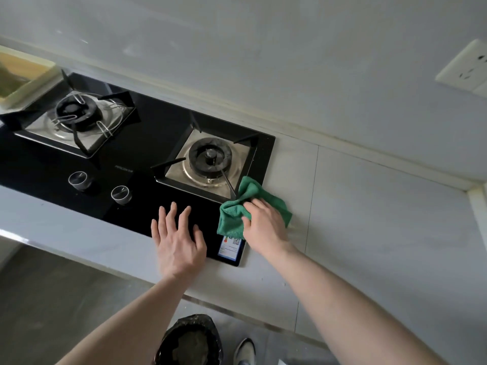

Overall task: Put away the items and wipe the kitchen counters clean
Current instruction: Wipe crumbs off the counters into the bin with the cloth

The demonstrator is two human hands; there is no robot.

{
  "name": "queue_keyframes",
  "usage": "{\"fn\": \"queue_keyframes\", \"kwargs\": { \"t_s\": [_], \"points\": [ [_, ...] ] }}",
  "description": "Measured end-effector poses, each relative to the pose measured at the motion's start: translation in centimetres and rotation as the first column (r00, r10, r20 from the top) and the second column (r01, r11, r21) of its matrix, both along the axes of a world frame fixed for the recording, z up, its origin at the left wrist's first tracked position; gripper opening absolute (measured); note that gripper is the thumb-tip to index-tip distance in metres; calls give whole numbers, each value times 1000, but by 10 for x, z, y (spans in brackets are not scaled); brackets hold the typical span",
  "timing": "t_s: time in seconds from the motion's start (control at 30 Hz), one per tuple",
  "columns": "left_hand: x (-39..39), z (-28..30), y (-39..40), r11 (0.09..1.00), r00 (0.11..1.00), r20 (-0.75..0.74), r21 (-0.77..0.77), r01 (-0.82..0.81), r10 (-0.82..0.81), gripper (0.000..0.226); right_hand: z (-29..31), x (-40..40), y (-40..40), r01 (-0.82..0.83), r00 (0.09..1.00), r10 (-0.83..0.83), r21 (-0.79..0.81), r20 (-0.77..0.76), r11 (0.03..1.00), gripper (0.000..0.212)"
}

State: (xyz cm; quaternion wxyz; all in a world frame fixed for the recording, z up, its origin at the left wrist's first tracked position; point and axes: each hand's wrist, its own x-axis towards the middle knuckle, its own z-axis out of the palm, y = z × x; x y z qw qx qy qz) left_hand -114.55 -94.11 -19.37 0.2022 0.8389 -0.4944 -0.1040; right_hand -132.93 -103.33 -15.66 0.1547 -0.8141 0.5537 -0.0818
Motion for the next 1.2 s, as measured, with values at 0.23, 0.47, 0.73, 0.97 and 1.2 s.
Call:
{"fn": "queue_keyframes", "kwargs": {
  "t_s": [0.23, 0.47, 0.73, 0.97, 1.2],
  "points": [
    [1, 4, 3, 1000, 1000, -13, 29, -3, 3, 55, -9, -103, 15, 76, 993, -75, 2, -86, 997, 47],
    [-23, 19, -25, 963, 947, -182, 6, -269, 266, 55, 44, -97, -63, 312, 949, -310, -31, 64, 950, 33],
    [-30, 7, -34, 935, 930, -105, 14, -354, 353, 51, 26, -7, -169, 130, 991, -131, 65, 4, 989, 48],
    [-31, 7, -37, 951, 953, -12, 61, -302, 304, 60, 0, -31, -144, 140, 990, -140, 42, 2, 989, 46],
    [-36, 22, -59, 910, 971, -53, 362, -200, 235, 75, 11, -85, -87, 132, 985, -127, 36, -120, 991, 39]
  ]
}}
